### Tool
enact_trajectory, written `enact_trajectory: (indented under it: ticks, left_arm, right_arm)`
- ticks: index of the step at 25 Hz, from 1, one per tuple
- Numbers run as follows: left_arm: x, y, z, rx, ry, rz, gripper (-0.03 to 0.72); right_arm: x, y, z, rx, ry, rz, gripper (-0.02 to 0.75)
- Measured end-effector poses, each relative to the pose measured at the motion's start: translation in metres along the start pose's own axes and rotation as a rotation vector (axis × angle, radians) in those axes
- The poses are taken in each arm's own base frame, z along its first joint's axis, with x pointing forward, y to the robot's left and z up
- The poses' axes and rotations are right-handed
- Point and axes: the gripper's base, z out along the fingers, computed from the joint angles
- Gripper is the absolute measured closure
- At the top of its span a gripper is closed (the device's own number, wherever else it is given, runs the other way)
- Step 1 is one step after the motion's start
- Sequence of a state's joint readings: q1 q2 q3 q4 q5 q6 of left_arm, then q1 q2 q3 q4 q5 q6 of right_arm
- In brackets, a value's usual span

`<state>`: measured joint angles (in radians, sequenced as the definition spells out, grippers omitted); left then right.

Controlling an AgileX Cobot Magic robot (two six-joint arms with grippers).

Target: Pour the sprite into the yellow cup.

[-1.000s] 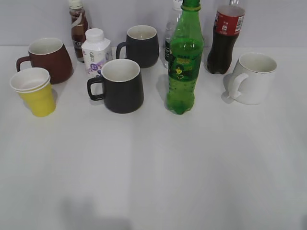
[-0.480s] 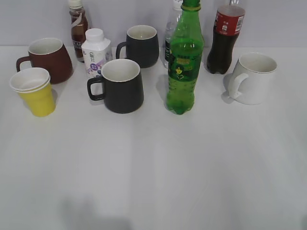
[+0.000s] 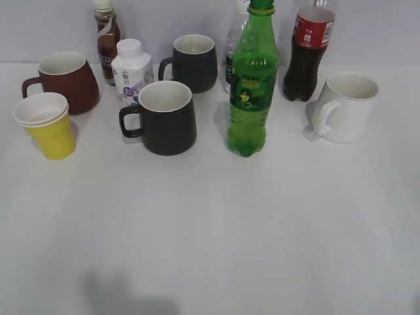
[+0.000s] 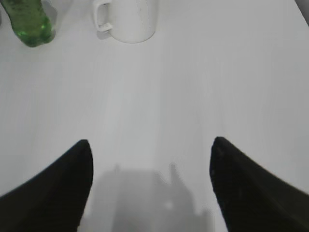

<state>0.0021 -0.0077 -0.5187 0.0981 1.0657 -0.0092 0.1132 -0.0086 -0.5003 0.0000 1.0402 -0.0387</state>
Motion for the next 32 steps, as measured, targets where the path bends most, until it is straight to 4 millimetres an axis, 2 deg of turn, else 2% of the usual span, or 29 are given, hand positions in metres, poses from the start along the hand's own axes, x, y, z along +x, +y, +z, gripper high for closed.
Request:
enact_trajectory:
  ticks: [4, 7, 10, 14, 16, 22, 27, 32]
  left_arm:
    - [0.0, 0.0, 0.0, 0.005, 0.0, 0.001, 0.449]
    - [0.0, -0.003, 0.0, 0.066, -0.002, -0.008, 0.449]
    - [-0.01, -0.005, -0.002, 0.117, -0.063, -0.009, 0.449]
    - [-0.033, -0.007, 0.008, 0.13, -0.201, -0.017, 0.449]
    - [-0.04, -0.009, 0.024, 0.133, -0.226, -0.018, 0.449]
    - [-0.043, -0.021, 0.087, 0.158, -0.197, -0.05, 0.449]
    - [-0.061, -0.026, 0.128, 0.157, -0.253, -0.083, 0.445]
    - [-0.06, -0.03, 0.163, 0.148, -0.204, -0.151, 0.436]
  right_arm:
    - [0.0, 0.0, 0.0, 0.0, -0.001, 0.0, 0.174]
    - [-0.012, 0.0, 0.0, -0.008, -0.065, 0.007, 0.174]
    - [-0.033, 0.001, 0.011, -0.017, -0.143, 0.019, 0.174]
    - [-0.054, 0.001, 0.039, -0.035, -0.128, 0.046, 0.174]
    - [-0.064, 0.004, 0.051, -0.072, -0.145, 0.067, 0.174]
    - [-0.084, 0.016, 0.088, -0.176, -0.186, 0.034, 0.206]
    - [-0.084, 0.035, 0.12, -0.262, -0.093, -0.062, 0.231]
    - [-0.077, 0.056, 0.151, -0.328, -0.009, -0.142, 0.234]
